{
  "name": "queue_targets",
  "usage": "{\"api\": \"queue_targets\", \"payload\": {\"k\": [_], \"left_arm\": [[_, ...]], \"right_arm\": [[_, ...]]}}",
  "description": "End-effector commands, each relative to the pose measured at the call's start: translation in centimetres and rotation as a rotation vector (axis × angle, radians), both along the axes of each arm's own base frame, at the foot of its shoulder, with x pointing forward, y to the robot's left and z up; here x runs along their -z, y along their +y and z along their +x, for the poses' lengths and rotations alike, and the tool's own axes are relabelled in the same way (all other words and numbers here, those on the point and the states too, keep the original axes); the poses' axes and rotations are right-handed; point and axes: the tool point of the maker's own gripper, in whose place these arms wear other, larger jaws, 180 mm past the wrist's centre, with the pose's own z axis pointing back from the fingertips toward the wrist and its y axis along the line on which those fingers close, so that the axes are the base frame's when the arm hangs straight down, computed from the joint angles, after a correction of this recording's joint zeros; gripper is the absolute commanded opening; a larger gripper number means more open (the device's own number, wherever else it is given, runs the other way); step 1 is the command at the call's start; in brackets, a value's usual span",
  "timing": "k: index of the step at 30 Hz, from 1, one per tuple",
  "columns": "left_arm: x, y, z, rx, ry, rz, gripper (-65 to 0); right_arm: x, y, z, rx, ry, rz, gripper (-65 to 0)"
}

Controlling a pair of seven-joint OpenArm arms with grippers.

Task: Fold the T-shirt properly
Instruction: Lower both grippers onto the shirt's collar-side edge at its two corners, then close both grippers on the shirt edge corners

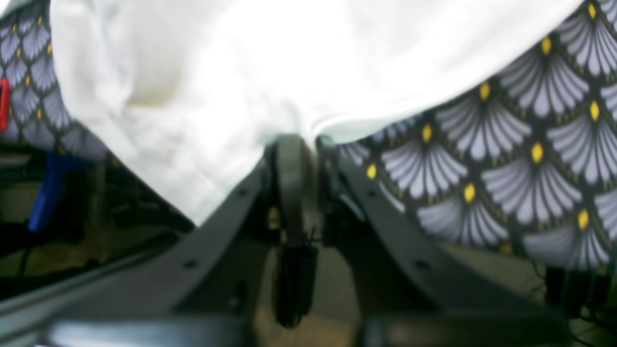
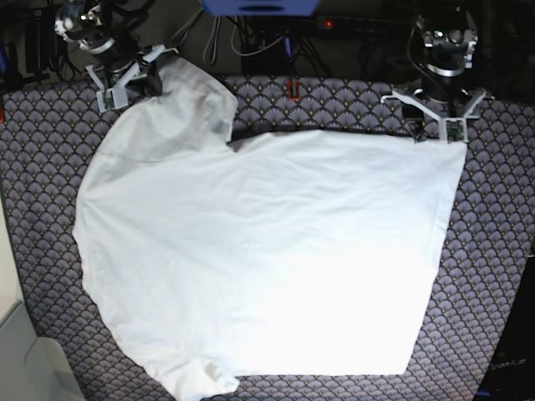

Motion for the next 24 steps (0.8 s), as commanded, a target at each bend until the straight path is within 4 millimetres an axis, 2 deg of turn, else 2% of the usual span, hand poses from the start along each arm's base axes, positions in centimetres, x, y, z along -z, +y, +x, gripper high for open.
{"api": "queue_targets", "payload": {"k": [1,7,10,18,24], "left_arm": [[-0.8,1.2,0.3,-0.024,-0.030,0.027,-32.5],[0.0,4.5,0.7,-0.139,-0.034,0.032,-32.4],[0.3,5.5,0.7,-0.163,-0.029,0.038,-32.3],[2.3,6.0,1.8,-0.185,-0.002,0.013,-32.3],[2.4,6.2,3.4,-0.202,-0.023,-0.005,-32.3]], "right_arm": [[0.8,0.0,-1.0,-0.025,0.048,-0.014,-65.0],[0.4,-0.5,-0.7,-0.028,0.032,-0.025,-65.0],[0.2,-0.5,-0.6,-0.031,0.027,-0.033,-65.0],[0.2,-0.5,-0.6,-0.034,0.029,-0.033,-65.0],[0.3,-0.9,-0.7,-0.041,0.035,-0.044,-65.0]]}}
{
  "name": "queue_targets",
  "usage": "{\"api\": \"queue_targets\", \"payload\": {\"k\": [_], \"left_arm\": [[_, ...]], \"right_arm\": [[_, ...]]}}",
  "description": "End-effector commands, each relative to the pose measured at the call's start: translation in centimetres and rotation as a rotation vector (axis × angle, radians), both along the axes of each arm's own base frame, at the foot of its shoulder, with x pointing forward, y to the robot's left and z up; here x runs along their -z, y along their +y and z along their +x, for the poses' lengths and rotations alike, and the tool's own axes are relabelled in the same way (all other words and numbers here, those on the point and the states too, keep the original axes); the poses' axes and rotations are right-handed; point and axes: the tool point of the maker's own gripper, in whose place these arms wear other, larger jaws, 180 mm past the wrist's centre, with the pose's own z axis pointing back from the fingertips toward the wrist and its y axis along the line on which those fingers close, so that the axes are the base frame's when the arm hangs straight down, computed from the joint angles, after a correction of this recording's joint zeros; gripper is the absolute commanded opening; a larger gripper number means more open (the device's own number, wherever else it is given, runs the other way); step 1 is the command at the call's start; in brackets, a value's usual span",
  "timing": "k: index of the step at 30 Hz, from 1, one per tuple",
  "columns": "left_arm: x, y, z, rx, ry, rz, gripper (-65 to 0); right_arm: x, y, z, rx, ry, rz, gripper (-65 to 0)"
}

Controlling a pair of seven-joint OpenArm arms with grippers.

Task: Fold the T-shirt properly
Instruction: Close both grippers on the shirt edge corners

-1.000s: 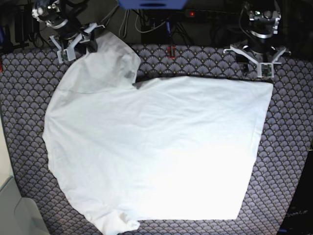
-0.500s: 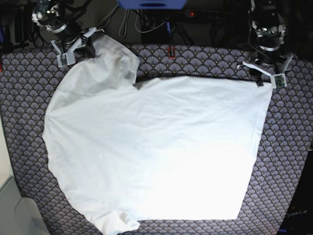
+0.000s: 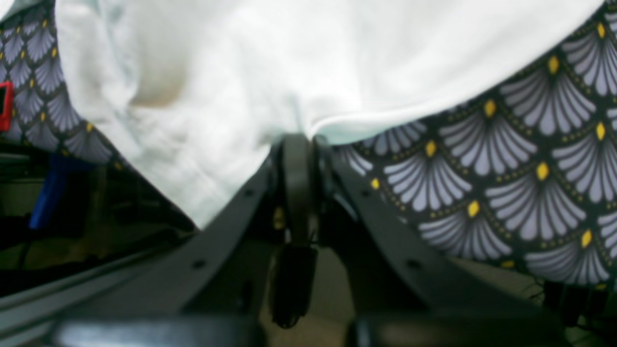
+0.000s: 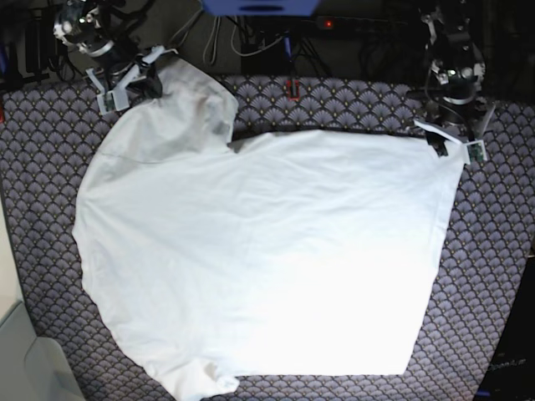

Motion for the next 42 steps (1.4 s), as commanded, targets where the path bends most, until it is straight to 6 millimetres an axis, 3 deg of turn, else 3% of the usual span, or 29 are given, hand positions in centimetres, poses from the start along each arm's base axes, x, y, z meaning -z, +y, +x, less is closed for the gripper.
{"api": "queue_targets", "payload": {"k": [1,5,10,13,26,35,39,42], "left_arm": [[-1.4,0.7,0.7,-0.010,-0.049,0.026,-32.3],[-2.3,3.0,0.9,-0.088,-0.084,0.034,-32.3],[-0.7,5.4,0.1,-0.165,-0.051,0.020,-32.3],[0.4,4.5,0.5,-0.121,-0.027,-0.009,-32.3],[0.5,3.6,1.6,-0.089,-0.040,-0.034,-32.3],[3.6,3.3,1.1,-0.105,0.024,-0.084,-32.3],[4.0,3.1,0.9,-0.105,0.033,-0.090,-32.5],[4.1,3.0,1.0,-0.111,0.026,-0.110,-37.8]], "right_arm": [[0.5,-0.5,-1.0,-0.017,0.042,-0.033,-65.0],[0.6,-0.6,-1.0,-0.017,0.044,-0.034,-65.0],[0.5,-0.6,-0.9,-0.017,0.042,-0.034,-65.0],[0.5,-0.6,-0.9,-0.017,0.042,-0.034,-65.0],[0.5,-0.6,-0.9,-0.017,0.042,-0.034,-65.0],[0.6,-0.5,-1.1,-0.019,0.047,-0.035,-65.0],[0.6,-0.5,-1.1,-0.019,0.047,-0.035,-65.0],[0.6,-0.5,-1.1,-0.019,0.047,-0.035,-65.0]]}}
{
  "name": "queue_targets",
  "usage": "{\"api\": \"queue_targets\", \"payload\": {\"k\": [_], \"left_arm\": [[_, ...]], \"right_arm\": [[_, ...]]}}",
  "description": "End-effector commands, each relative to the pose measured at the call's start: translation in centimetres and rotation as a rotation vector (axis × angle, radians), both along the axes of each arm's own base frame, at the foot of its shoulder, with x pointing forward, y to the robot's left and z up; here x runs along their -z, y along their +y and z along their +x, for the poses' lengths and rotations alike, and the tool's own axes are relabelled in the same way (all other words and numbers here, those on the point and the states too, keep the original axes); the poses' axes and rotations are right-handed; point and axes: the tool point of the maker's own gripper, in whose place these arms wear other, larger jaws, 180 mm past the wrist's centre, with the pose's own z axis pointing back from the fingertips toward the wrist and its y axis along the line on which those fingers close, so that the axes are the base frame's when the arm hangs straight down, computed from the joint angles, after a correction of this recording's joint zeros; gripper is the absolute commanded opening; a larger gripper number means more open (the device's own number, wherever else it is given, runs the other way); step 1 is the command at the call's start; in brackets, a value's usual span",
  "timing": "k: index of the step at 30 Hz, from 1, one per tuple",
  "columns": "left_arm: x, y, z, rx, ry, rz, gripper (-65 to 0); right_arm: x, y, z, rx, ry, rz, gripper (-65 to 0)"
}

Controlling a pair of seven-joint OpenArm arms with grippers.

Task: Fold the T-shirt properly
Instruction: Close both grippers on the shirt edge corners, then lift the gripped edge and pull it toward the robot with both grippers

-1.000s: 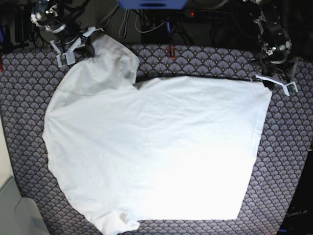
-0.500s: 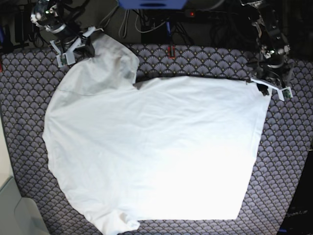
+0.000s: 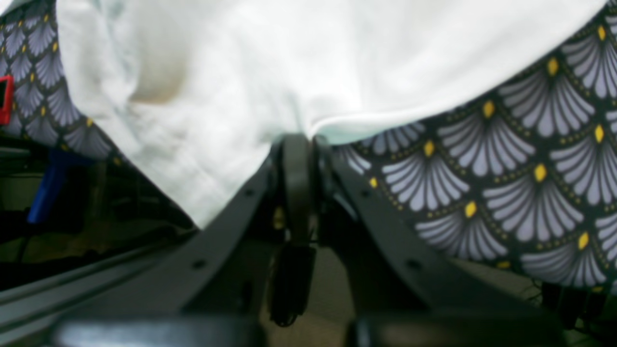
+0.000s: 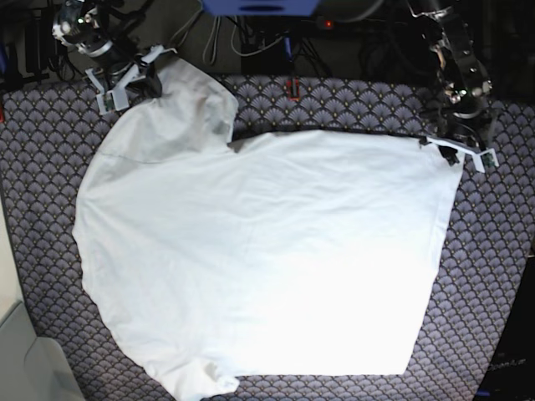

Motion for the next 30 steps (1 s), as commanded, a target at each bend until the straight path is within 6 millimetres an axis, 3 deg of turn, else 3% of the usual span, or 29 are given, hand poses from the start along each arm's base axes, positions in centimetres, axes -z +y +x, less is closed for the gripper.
{"api": "queue_targets", "payload": {"k": [1,6,15,23,25,30], "left_arm": [[0.5,-0.1,-0.5,-0.003,0.036,-0.019,-41.5],[0.5,-0.1,-0.6,-0.017,0.014,-0.061,-65.0],[0.5,-0.3,-1.1,-0.018,0.015,-0.063,-64.6],[-2.8,-0.1,-0.6,-0.001,-0.036,-0.019,-64.6],[-3.1,-0.2,-0.8,0.003,0.003,-0.030,-64.6],[-5.9,-0.6,-0.3,0.022,-0.002,-0.015,-64.6]], "right_arm": [[0.6,-0.5,-1.1,-0.013,0.047,-0.037,-65.0],[0.6,-0.5,-1.1,-0.013,0.047,-0.037,-65.0],[0.6,-0.5,-1.1,-0.013,0.048,-0.037,-65.0],[0.3,-0.6,-0.9,-0.015,0.039,-0.040,-65.0],[-0.3,-0.9,-0.5,-0.020,0.020,-0.056,-65.0],[-2.6,-1.1,0.8,-0.036,-0.050,-0.091,-65.0]]}}
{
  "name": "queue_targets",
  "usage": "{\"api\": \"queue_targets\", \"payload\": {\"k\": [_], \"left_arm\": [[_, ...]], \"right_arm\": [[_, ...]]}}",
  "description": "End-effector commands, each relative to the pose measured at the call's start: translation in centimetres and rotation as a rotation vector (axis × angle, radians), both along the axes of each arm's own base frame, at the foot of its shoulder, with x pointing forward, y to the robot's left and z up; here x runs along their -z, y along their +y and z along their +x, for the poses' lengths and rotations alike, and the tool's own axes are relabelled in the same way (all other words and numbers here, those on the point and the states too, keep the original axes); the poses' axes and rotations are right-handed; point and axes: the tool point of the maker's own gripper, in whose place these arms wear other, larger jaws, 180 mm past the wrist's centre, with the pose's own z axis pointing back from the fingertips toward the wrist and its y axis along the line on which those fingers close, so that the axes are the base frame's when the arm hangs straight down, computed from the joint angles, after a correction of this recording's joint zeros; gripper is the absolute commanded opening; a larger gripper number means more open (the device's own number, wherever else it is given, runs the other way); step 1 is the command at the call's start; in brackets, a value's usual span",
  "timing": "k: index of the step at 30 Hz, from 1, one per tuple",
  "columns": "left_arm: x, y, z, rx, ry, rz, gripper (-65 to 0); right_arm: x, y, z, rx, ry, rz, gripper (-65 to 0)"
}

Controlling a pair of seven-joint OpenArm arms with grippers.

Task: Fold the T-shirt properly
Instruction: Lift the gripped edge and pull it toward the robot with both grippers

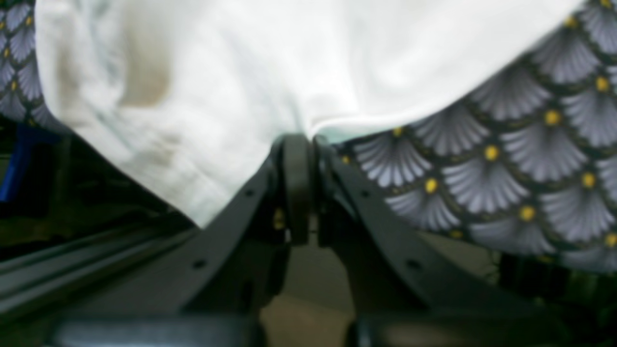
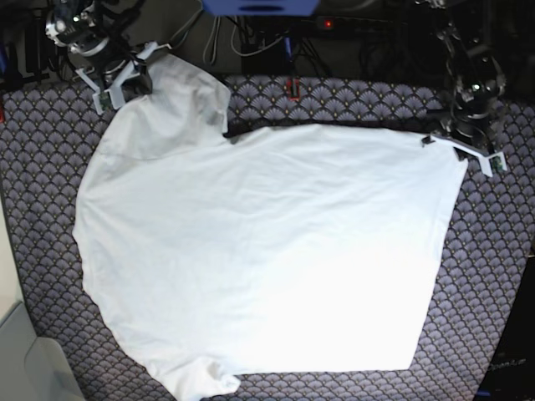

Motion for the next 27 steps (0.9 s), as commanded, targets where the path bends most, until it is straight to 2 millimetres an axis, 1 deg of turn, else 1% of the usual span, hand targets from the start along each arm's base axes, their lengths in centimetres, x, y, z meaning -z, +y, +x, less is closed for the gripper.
{"api": "queue_targets", "payload": {"k": [1,2,6,8,10,13,19,21,24,27], "left_arm": [[-2.0,0.5,0.7,0.003,-0.045,0.036,-64.6],[-2.7,0.4,0.8,0.007,-0.049,0.041,-64.6],[-4.2,0.2,0.8,0.019,-0.031,0.048,-64.6],[-4.7,0.0,0.8,0.022,-0.022,0.048,-64.6],[-4.6,0.0,0.7,0.022,-0.011,0.046,-64.6],[-4.9,0.1,1.2,0.020,-0.020,0.052,-64.6],[-5.3,0.2,2.0,0.018,-0.037,0.049,-64.6],[-6.0,0.1,3.0,0.020,-0.064,0.048,-64.6],[-5.3,0.2,3.7,0.015,-0.055,0.030,-64.6],[-5.0,1.1,4.7,0.012,-0.046,0.029,-64.6]], "right_arm": [[-1.6,-0.1,1.2,-0.001,-0.068,0.001,-65.0],[-2.1,-0.1,1.4,-0.005,-0.083,-0.005,-65.0],[-3.9,-0.1,2.0,-0.020,-0.130,-0.029,-65.0],[-5.1,0.0,2.4,-0.030,-0.164,-0.041,-65.0],[-5.9,0.1,2.8,-0.035,-0.191,-0.049,-65.0],[-6.3,-0.3,3.2,-0.051,-0.206,-0.068,-65.0],[-7.9,-1.4,6.1,-0.078,-0.275,-0.115,-65.0],[-8.7,-1.6,7.3,-0.080,-0.308,-0.125,-65.0],[-9.6,-1.7,8.8,-0.082,-0.349,-0.143,-65.0],[-10.3,-2.3,10.2,-0.084,-0.374,-0.194,-65.0]]}}
